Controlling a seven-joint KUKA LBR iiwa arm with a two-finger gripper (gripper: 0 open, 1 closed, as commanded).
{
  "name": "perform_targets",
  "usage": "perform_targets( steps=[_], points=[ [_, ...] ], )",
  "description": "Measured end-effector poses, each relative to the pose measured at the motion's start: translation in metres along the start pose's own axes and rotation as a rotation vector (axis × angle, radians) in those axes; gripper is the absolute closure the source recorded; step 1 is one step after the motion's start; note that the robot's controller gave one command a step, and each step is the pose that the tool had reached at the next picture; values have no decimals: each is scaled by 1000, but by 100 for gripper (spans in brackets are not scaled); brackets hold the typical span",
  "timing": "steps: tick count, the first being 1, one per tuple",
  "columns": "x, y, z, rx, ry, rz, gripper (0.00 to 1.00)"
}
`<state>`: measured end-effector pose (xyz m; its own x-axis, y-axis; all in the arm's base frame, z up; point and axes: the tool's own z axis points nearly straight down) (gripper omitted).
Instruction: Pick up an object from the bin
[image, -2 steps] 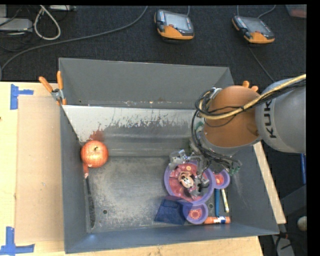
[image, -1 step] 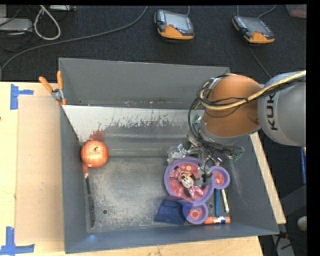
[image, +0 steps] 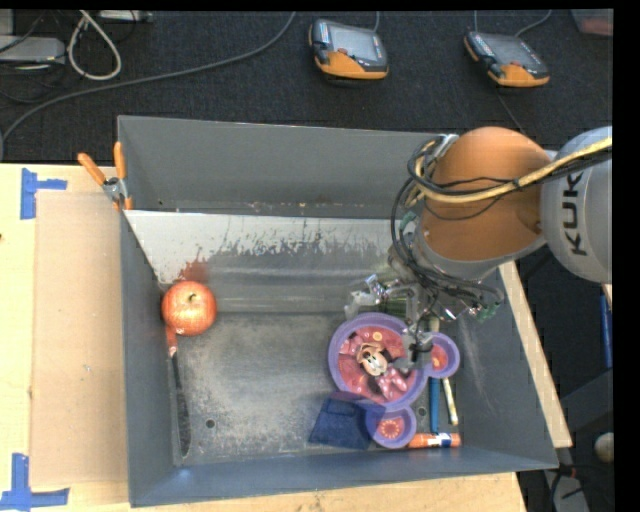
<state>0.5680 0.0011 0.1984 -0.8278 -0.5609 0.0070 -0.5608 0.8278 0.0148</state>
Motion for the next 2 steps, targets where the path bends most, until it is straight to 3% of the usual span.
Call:
perform_targets(
  steps=[1,2],
  points=[
    [-21,-3,11,10,-13,-170,0],
    [-17,-17,77,4,-8,-97,0]
  ],
)
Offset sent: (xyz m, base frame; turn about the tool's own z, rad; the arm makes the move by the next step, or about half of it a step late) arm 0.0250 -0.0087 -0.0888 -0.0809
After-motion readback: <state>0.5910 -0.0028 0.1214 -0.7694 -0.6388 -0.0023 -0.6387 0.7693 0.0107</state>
